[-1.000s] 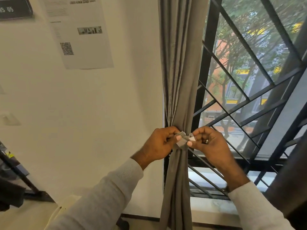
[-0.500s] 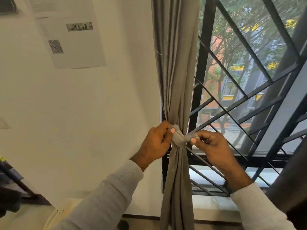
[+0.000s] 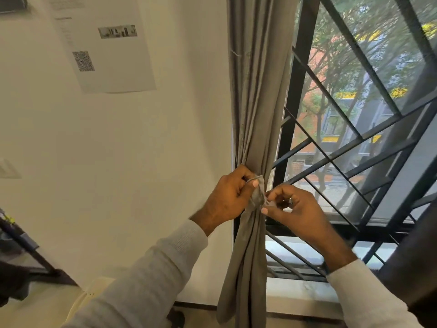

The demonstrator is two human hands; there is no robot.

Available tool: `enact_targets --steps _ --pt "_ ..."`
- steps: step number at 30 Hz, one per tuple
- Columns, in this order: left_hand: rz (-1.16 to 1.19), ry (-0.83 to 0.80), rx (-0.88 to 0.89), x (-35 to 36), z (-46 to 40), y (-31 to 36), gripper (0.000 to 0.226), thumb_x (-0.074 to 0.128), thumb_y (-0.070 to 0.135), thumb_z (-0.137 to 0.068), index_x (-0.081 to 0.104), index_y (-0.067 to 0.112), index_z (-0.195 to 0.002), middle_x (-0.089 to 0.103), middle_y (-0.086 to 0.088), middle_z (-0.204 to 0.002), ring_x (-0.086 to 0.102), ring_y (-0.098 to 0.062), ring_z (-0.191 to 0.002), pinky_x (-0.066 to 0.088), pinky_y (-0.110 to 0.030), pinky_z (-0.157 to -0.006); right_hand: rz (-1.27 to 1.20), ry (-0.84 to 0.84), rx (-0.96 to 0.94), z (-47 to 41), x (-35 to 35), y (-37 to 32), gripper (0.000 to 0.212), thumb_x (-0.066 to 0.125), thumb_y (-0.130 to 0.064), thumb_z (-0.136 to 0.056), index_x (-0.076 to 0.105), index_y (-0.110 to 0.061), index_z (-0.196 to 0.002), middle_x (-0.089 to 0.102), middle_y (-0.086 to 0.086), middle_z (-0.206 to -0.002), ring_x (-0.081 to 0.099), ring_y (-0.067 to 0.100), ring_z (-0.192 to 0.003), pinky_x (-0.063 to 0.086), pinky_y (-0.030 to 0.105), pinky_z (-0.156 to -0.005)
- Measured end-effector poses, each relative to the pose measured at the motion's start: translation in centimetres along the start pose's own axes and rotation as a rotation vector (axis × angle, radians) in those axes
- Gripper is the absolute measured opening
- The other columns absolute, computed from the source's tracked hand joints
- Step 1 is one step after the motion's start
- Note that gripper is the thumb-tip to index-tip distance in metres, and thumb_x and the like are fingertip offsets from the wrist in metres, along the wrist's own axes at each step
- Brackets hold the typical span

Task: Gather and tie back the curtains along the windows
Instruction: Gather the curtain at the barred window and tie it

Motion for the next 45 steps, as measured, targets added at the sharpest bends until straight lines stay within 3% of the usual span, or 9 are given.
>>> enact_targets --steps 4,9,14,19,26,30,38,43,45 --pt "-0.044 0.038 0.077 0.8 1.8 0.2 0.011 0.063 0.026 -0.108 0.054 0.021 -0.111 0.064 0.013 -0.071 0.063 -0.009 -0.059 0.048 -0.015 -0.061 -0.086 0.083 0.042 0.2 1.0 0.8 0.029 0.087 -0.011 -0.085 0.059 -0.015 -0.091 0.074 0.001 -0.086 0.070 0.020 -0.076 0.059 0.027 -0.069" --pt "-0.275 -0.032 0.191 1.0 3.0 -0.5 0.030 0.058 0.032 -0.112 0.068 0.020 -0.138 0.074 0.003 -0.120 0.069 -0.010 -0.103 0.057 -0.024 -0.098 -0.265 0.088 0.069 -0.2 0.2 0.1 0.030 0.079 0.002 -0.088 0.050 0.001 -0.094 0.077 0.011 -0.089 0.075 0.022 -0.081 0.061 0.027 -0.074" --pt "-0.461 -0.180 0.255 0.5 2.7 -0.4 0.045 0.073 0.047 -0.098 0.067 0.023 -0.135 0.058 0.007 -0.115 0.049 -0.009 -0.103 0.051 -0.026 -0.082 -0.261 0.074 0.024 -0.8 -0.7 0.0 0.027 0.074 0.005 -0.091 0.047 0.003 -0.094 0.077 0.013 -0.089 0.076 0.032 -0.086 0.063 0.042 -0.081" --pt "-0.339 -0.158 0.164 1.2 1.9 -0.8 0.020 0.081 0.032 -0.090 0.077 0.017 -0.103 0.045 0.010 -0.103 0.046 -0.014 -0.102 0.046 -0.031 -0.082 -0.098 -0.006 -0.025 -1.9 -1.1 -0.3 0.023 0.076 -0.003 -0.093 0.054 -0.009 -0.096 0.072 0.007 -0.082 0.072 0.025 -0.079 0.062 0.045 -0.076" --pt "-0.204 0.009 0.114 1.5 2.3 1.1 0.020 0.066 0.020 -0.095 0.065 0.018 -0.115 0.068 0.005 -0.097 0.055 -0.004 -0.083 0.048 -0.020 -0.080 -0.263 0.019 0.034 -2.8 -1.5 -0.3 0.019 0.076 0.002 -0.091 0.059 -0.002 -0.099 0.070 0.019 -0.086 0.070 0.039 -0.084 0.062 0.045 -0.080" --pt "-0.104 0.030 0.043 2.1 2.7 1.2 0.023 0.062 0.020 -0.097 0.055 0.017 -0.118 0.067 0.008 -0.091 0.060 -0.004 -0.069 0.050 -0.013 -0.072 -0.243 0.051 0.061 -2.7 -1.2 0.0 0.016 0.076 0.001 -0.091 0.062 -0.004 -0.095 0.069 0.019 -0.087 0.070 0.032 -0.083 0.061 0.039 -0.080" --pt "0.098 -0.250 -0.218 1.2 0.6 1.5 0.047 0.072 -0.003 -0.094 0.040 0.031 -0.101 0.067 -0.023 -0.083 0.059 -0.021 -0.067 0.052 -0.032 -0.067 -0.282 0.015 0.099 -2.8 -1.5 1.3 0.012 0.070 0.009 -0.093 0.072 -0.002 -0.096 0.070 0.025 -0.089 0.066 0.026 -0.079 0.058 0.032 -0.076" --pt "0.281 -0.396 -0.358 0.2 -0.7 3.3 0.039 0.068 -0.008 -0.096 0.041 0.018 -0.106 0.052 -0.002 -0.079 0.054 -0.001 -0.055 0.045 -0.016 -0.054 -0.305 0.056 0.157 -2.8 -1.9 0.7 0.021 0.063 0.017 -0.092 0.069 -0.002 -0.090 0.065 0.012 -0.076 0.062 0.012 -0.067 0.054 0.023 -0.065" --pt "0.312 -0.472 -0.328 0.2 -0.2 3.4 0.044 0.076 0.000 -0.092 0.041 0.021 -0.109 0.057 -0.005 -0.087 0.059 -0.003 -0.068 0.049 -0.020 -0.061 -0.302 0.065 0.179 -2.5 -2.0 0.5 0.021 0.062 0.017 -0.093 0.069 -0.003 -0.089 0.064 0.008 -0.073 0.060 0.013 -0.065 0.053 0.025 -0.064"
Point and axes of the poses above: each hand's wrist, its own z-axis away from the middle knuckle, its own x-axis out of the palm, y = z × x, the point moved 1 cm from there along -z, towards the middle knuckle
